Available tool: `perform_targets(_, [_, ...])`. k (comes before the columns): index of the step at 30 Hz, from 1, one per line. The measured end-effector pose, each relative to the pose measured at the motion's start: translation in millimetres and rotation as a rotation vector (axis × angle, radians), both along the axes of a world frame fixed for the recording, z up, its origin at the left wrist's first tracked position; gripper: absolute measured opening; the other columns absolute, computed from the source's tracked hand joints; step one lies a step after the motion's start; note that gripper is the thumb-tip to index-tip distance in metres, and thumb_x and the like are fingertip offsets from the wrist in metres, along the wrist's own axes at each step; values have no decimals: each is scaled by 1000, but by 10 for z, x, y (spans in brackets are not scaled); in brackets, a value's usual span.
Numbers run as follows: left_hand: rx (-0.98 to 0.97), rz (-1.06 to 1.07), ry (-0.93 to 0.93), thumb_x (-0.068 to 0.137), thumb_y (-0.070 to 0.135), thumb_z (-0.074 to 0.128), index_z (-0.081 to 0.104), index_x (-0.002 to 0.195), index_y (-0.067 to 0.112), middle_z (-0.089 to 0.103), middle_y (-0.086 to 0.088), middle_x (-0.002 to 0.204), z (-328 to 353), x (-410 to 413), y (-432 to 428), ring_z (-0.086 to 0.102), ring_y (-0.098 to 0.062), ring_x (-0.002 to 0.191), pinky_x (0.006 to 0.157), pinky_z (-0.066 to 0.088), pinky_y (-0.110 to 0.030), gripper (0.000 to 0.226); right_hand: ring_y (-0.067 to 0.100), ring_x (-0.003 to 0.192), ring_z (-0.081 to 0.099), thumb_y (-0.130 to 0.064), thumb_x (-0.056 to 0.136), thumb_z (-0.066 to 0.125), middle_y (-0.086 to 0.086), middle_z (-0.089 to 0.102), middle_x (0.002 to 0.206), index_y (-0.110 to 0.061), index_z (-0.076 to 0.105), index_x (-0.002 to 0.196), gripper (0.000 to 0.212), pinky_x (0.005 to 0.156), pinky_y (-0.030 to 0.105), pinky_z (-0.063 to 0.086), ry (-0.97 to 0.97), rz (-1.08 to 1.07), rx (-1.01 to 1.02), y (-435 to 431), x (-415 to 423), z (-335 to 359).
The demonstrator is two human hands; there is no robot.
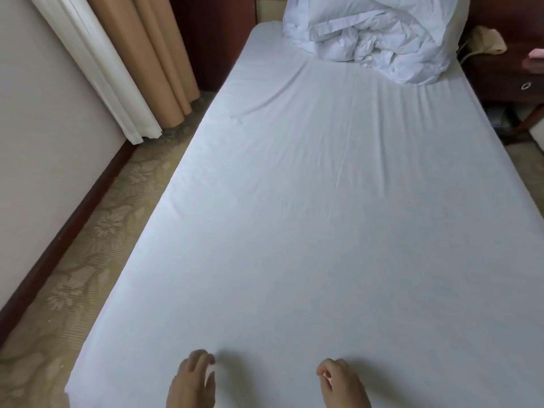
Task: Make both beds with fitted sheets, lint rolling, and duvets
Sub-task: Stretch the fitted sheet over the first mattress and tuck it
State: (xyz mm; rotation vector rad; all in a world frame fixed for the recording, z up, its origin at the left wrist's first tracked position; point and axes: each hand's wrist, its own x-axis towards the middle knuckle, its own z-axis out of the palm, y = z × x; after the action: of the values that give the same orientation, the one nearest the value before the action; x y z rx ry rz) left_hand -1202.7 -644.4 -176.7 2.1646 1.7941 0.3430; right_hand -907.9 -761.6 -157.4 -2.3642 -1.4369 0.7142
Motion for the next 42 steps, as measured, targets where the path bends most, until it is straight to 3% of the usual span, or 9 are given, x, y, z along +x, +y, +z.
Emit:
perform_targets(2, [-351, -8, -239, 51, 3, 74, 55, 85, 24, 48, -5, 94, 254, 214, 63, 56, -32, 71, 48, 50, -36, 44, 11, 94, 58, -18, 87, 56, -8, 38, 77, -74, 23, 92, 65, 75, 15, 38, 172, -85, -152, 260, 4, 193])
perform_targets(4, [-430, -49, -84, 37, 12, 72, 50, 83, 29, 41, -1, 89, 144, 171, 135, 54, -22, 63, 51, 50, -33, 54, 9, 89, 50, -18, 91, 51, -8, 41, 84, -83, 18, 86, 74, 77, 16, 36, 156, -66, -153, 501, -74, 269])
perform_targets(6, [-598, -181, -34, 46, 24, 66, 54, 84, 35, 45, 7, 94, 336, 177, 278, 43, 0, 56, 63, 51, -23, 42, 7, 87, 46, -17, 92, 52, -9, 47, 91, -61, 50, 73, 47, 75, 16, 35, 219, -71, -191, 767, -273, 346])
perform_targets(10, [-1073, -330, -291, 86, 25, 58, 66, 80, 30, 69, 15, 82, 642, 20, 662, 66, 1, 77, 72, 50, -13, 11, 10, 90, 53, -13, 93, 50, -5, 53, 99, -36, 50, 85, 24, 75, 18, 36, 238, -33, -180, 1355, -824, 318])
perform_targets(13, [-647, -76, -309, 89, 11, 54, 63, 85, 32, 63, 10, 89, 466, -400, 1403, 61, -5, 77, 82, 50, -26, 23, 13, 93, 55, -12, 93, 48, -5, 51, 99, -30, 54, 90, 19, 78, 20, 39, 213, -10, -144, 2013, -1363, 270])
perform_targets(16, [-427, -142, 70, 92, 15, 45, 47, 129, 25, 37, 0, 134, 266, -981, 2101, 45, -19, 115, 96, 40, -26, 38, 17, 102, 55, -12, 94, 47, -3, 50, 103, -20, 62, 104, 19, 85, 23, 40, 169, -48, -112, 2733, -1926, 231])
perform_targets(21, [-701, -547, 48, 93, 18, 44, 63, 113, 25, 56, 7, 126, 142, -1838, 2839, 51, -12, 115, 95, 39, -23, 28, 19, 113, 50, -12, 94, 47, 3, 50, 116, -16, 60, 112, 23, 92, 24, 39, 99, -201, -163, 3615, -2789, 122])
perform_targets(38, [-852, -362, 29, 98, 16, 43, 56, 96, 26, 63, 3, 113, 145, -2563, 5071, 53, -8, 90, 75, 42, -18, 17, 27, 122, 41, -17, 91, 50, 13, 41, 129, -12, 46, 122, 32, 93, 28, 44, -100, -473, -729, 4640, -3280, -58])
perform_targets(42, [-829, -404, 56, 98, 19, 45, 55, 94, 28, 62, 4, 108, 114, -2005, 5713, 56, -11, 95, 79, 42, -20, 13, 17, 96, 49, -20, 87, 53, 0, 47, 100, -18, 46, 93, 9, 73, 25, 44, 31, -500, -476, 5036, -3018, 25])
